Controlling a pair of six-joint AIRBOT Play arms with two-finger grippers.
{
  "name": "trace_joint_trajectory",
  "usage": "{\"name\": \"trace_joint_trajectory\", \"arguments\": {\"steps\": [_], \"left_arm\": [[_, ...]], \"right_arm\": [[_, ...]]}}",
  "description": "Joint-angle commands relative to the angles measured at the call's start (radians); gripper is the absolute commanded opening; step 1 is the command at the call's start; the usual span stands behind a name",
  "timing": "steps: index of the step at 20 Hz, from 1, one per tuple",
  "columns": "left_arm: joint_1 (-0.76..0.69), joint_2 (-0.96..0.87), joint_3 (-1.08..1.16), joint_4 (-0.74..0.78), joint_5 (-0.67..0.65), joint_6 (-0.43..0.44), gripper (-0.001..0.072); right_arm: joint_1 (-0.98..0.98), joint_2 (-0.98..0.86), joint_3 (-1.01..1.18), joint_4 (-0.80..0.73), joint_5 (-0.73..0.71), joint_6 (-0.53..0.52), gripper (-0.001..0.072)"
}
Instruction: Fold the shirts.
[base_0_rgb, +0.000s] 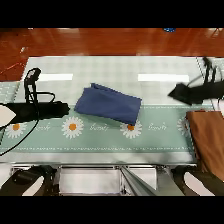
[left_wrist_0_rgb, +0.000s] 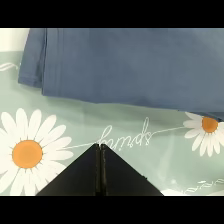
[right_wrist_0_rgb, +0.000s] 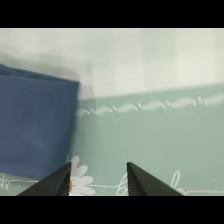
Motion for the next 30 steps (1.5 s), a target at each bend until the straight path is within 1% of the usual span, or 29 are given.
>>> {"name": "trace_joint_trajectory", "arguments": {"steps": [1, 4, 7, 9, 11, 14, 15, 16, 17, 19, 20, 25, 26, 28, 30], "left_arm": [[0.001, 0.0, -0.013, -0.018, 0.0, 0.0, 0.0023], [0.001, -0.001, -0.014, -0.018, 0.0, 0.0, 0.0023], [0.001, -0.001, -0.014, -0.018, 0.0, 0.0, 0.0023], [0.001, -0.001, -0.014, -0.018, 0.0, 0.0, 0.0023], [0.001, -0.001, -0.014, -0.017, 0.0, 0.0, 0.0023], [0.001, -0.002, -0.014, -0.017, 0.001, 0.001, 0.0023], [0.001, -0.002, -0.014, -0.017, 0.003, 0.0, 0.0023], [0.001, -0.002, -0.014, -0.017, 0.004, 0.0, 0.0023], [0.001, -0.002, -0.014, -0.017, 0.004, 0.0, 0.0023], [0.001, -0.002, -0.014, -0.017, 0.003, 0.001, 0.0023], [0.001, -0.002, -0.014, -0.017, 0.003, 0.001, 0.0023], [0.001, -0.011, -0.014, -0.017, 0.003, 0.001, 0.0023], [0.001, -0.016, -0.014, -0.017, 0.003, 0.001, 0.0023], [0.001, -0.024, -0.014, -0.017, 0.003, 0.001, 0.0023], [0.001, -0.034, -0.014, -0.017, 0.002, 0.001, 0.0023]], "right_arm": [[0.01, 0.054, -0.288, 0.151, -0.197, -0.016, 0.0416], [0.121, -0.08, -0.307, 0.323, -0.286, -0.075, 0.0416], [0.211, -0.237, -0.304, 0.604, -0.366, -0.218, 0.0416], [0.249, -0.341, -0.27, 0.73, -0.355, -0.298, 0.0415], [0.289, -0.429, -0.207, 0.766, -0.325, -0.323, 0.041], [0.37, -0.526, -0.086, 0.766, -0.29, -0.324, 0.0398], [0.396, -0.555, -0.04, 0.764, -0.272, -0.325, 0.0317], [0.415, -0.573, 0.004, 0.759, -0.248, -0.332, 0.013], [0.431, -0.578, 0.053, 0.757, -0.225, -0.364, 0.0025], [0.447, -0.577, 0.172, 0.731, -0.169, -0.37, 0.0024], [0.446, -0.577, 0.247, 0.688, -0.142, -0.338, 0.0024], [0.423, -0.577, 0.737, 0.306, -0.008, -0.08, 0.0023], [0.406, -0.577, 0.825, 0.254, 0.023, -0.043, 0.0023], [0.348, -0.577, 0.986, 0.197, 0.1, 0.01, 0.0023], [0.269, -0.572, 1.098, 0.189, 0.18, 0.044, 0.0023]]}}
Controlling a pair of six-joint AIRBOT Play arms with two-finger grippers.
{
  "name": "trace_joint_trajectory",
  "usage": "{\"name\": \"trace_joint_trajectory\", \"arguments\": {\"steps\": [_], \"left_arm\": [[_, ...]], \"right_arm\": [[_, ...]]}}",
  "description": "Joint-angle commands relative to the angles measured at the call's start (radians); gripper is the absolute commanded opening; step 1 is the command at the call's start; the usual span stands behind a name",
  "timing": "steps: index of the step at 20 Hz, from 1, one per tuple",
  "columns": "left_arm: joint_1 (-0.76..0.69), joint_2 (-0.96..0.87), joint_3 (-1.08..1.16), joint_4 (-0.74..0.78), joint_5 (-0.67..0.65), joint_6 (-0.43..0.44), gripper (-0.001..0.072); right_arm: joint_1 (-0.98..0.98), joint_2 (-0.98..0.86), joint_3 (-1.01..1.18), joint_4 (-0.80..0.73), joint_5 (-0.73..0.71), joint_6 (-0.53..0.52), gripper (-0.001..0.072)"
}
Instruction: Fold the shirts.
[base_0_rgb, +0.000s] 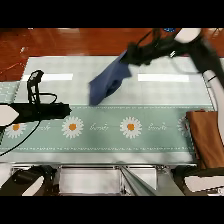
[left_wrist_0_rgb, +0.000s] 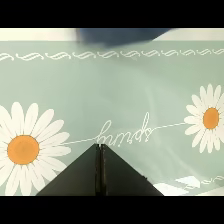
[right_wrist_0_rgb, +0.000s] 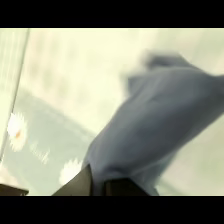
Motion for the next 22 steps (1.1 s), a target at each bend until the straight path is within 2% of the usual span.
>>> {"name": "trace_joint_trajectory", "arguments": {"steps": [1, 5, 11, 13, 17, 20, 22], "left_arm": [[0.001, -0.015, 0.0, 0.0, 0.0, 0.0, 0.0023], [0.001, -0.022, 0.0, 0.0, 0.0, 0.0, 0.0023], [0.001, -0.022, 0.0, 0.0, 0.0, 0.023, 0.0023], [0.001, -0.021, 0.0, 0.0, 0.007, 0.04, 0.0023], [0.001, -0.021, 0.0, 0.0, 0.008, 0.105, 0.0023], [0.001, -0.022, 0.001, 0.0, 0.02, 0.146, 0.0023], [0.001, -0.022, 0.001, 0.0, 0.048, 0.148, 0.0023]], "right_arm": [[-0.122, 0.013, 0.229, -0.098, 0.146, 0.113, 0.0023], [-0.346, 0.105, 0.251, -0.098, 0.214, 0.187, 0.0023], [-0.684, 0.247, 0.247, -0.108, 0.344, 0.37, 0.0023], [-0.743, 0.304, 0.214, -0.184, 0.409, 0.408, 0.0024], [-0.822, 0.432, 0.089, -0.454, 0.616, 0.428, 0.0024], [-0.951, 0.584, -0.095, -0.561, 0.664, 0.42, 0.0024], [-1.073, 0.695, -0.254, -0.576, 0.665, 0.395, 0.0024]]}}
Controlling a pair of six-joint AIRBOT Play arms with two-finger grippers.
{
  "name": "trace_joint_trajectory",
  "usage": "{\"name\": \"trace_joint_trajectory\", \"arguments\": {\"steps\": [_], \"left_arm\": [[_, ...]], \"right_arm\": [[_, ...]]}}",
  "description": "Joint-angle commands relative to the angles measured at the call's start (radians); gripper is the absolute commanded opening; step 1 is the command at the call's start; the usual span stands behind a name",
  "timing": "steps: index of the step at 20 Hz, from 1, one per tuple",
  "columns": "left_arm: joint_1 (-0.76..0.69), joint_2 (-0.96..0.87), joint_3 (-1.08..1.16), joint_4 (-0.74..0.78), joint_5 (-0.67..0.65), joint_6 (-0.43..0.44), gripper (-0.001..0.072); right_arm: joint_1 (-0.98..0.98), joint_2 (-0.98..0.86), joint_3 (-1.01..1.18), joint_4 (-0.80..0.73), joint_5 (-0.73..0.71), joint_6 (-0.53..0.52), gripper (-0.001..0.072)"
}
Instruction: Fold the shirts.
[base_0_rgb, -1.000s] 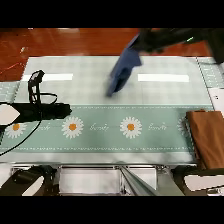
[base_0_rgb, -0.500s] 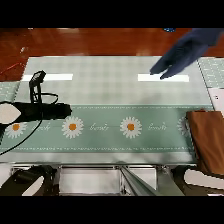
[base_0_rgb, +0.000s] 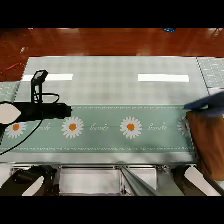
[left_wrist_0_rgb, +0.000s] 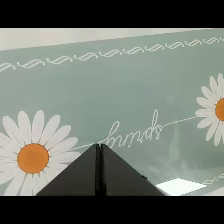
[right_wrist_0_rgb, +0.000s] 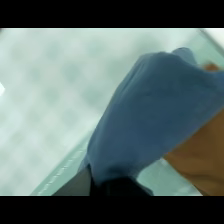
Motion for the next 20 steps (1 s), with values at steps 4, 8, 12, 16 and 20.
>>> {"name": "trace_joint_trajectory", "arguments": {"steps": [4, 8, 12, 16, 20], "left_arm": [[0.001, 0.0, 0.0, 0.001, 0.07, 0.028, 0.0023], [0.001, -0.001, 0.0, 0.0, 0.089, 0.027, 0.0023], [0.003, -0.003, 0.008, 0.001, 0.176, 0.027, 0.0023], [0.036, -0.037, 0.19, 0.001, 0.184, 0.027, 0.0023], [0.018, -0.166, 0.565, 0.0, 0.135, 0.024, 0.0022]], "right_arm": [[-0.358, 0.342, -0.496, -0.231, 0.057, -0.077, 0.0025], [-0.507, 0.454, -0.668, -0.504, 0.05, -0.15, 0.0366], [-0.507, 0.402, -0.666, -0.205, -0.049, -0.224, 0.0411], [-0.497, 0.273, -0.62, 0.397, -0.249, -0.26, 0.0156], [-0.095, 0.139, -0.479, 0.549, -0.493, -0.38, 0.0024]]}}
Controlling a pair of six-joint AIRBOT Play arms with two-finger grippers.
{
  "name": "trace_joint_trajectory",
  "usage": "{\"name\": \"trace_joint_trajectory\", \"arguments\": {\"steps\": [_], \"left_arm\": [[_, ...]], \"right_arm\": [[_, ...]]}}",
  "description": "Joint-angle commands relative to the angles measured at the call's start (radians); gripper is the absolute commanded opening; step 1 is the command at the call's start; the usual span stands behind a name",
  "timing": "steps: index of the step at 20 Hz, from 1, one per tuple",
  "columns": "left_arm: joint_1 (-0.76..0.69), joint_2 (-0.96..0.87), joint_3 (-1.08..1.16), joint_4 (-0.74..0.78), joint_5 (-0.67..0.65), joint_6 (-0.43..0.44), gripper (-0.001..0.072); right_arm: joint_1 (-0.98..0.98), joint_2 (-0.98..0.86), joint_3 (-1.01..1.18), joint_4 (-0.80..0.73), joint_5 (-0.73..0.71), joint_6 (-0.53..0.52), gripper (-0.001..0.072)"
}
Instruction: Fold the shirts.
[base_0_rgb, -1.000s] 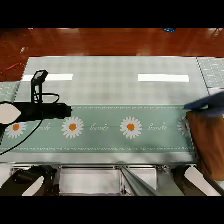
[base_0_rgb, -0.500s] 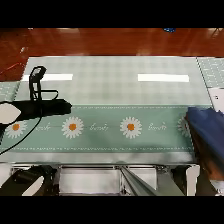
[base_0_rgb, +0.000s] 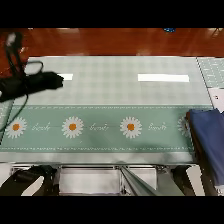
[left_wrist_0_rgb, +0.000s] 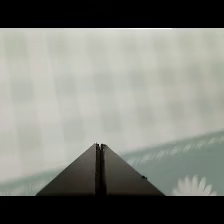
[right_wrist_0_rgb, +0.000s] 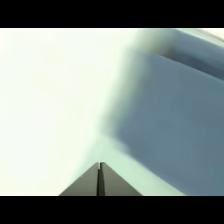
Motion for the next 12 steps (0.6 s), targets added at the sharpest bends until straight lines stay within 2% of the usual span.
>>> {"name": "trace_joint_trajectory", "arguments": {"steps": [1, 3, 5, 6, 8, 9, 12], "left_arm": [[-0.027, -0.131, 0.322, -0.001, -0.07, -0.021, 0.0022], [-0.075, -0.256, 0.5, 0.002, -0.185, -0.024, 0.0022], [-0.1, -0.348, 0.551, 0.026, -0.295, -0.024, 0.0022], [-0.101, -0.386, 0.532, 0.058, -0.364, -0.024, 0.0022], [-0.098, -0.429, 0.404, 0.171, -0.427, -0.055, 0.0022], [-0.092, -0.429, 0.313, 0.218, -0.414, -0.082, 0.0022], [-0.054, -0.429, 0.129, 0.244, -0.363, -0.17, 0.0023]], "right_arm": [[0.394, -0.13, 0.127, 0.171, -0.254, -0.113, 0.0024], [0.726, -0.218, 0.203, 0.054, -0.358, -0.145, 0.0024], [1.009, -0.312, 0.251, -0.202, -0.363, -0.135, 0.0024], [1.121, -0.361, 0.25, -0.37, -0.327, -0.094, 0.0024], [1.255, -0.457, 0.207, -0.651, -0.233, 0.018, 0.0024], [1.279, -0.489, 0.165, -0.718, -0.22, 0.05, 0.0024], [1.266, -0.536, 0.063, -0.741, -0.236, 0.064, 0.0024]]}}
